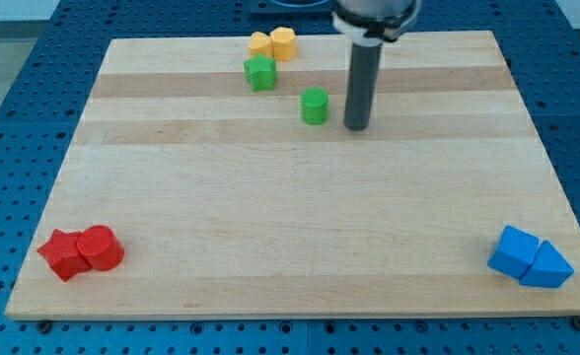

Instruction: Push the green circle to the bottom right of the hexagon

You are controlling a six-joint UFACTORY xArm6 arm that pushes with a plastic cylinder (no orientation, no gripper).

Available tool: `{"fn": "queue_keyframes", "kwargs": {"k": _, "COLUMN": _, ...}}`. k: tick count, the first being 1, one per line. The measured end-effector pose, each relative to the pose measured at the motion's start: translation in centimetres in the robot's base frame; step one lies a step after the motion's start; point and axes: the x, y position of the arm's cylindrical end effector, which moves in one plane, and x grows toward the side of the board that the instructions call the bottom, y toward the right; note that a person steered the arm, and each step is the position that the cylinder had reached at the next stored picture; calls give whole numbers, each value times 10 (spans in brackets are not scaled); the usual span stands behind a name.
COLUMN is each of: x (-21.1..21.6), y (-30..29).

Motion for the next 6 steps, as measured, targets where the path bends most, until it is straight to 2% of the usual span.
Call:
{"fn": "queue_keyframes", "kwargs": {"k": 1, "x": 15, "y": -51}}
{"fn": "queue_keyframes", "kwargs": {"k": 3, "x": -71, "y": -66}}
{"fn": "queue_keyframes", "kwargs": {"k": 4, "x": -62, "y": -66}}
{"fn": "queue_keyframes", "kwargs": {"k": 5, "x": -20, "y": -61}}
{"fn": "queue_keyframes", "kwargs": {"k": 6, "x": -6, "y": -28}}
